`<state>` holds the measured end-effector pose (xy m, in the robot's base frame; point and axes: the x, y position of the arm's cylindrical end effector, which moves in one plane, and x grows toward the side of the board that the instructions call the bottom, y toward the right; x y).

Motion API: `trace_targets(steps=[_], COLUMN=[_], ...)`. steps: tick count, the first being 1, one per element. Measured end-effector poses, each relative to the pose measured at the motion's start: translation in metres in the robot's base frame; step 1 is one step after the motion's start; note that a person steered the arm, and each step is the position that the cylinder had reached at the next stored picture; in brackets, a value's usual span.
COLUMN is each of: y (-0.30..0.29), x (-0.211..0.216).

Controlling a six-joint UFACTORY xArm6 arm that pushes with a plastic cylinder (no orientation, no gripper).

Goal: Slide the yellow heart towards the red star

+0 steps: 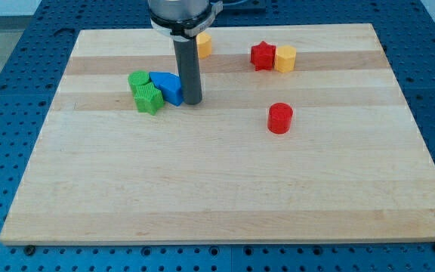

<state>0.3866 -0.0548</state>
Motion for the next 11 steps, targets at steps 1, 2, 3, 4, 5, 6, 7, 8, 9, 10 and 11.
trace_targets(steps=[1,2,3,4,5,6,7,8,9,10,11], y=[0.026,0.044,0.036,0.032,0.024,0.009,0.011,0.047,0.040,0.000,-0.093], x=[0.000,-0.012,-0.046,-0.090,-0.125,-0.151,-0.174,-0.180,-0.194,-0.193,-0.193])
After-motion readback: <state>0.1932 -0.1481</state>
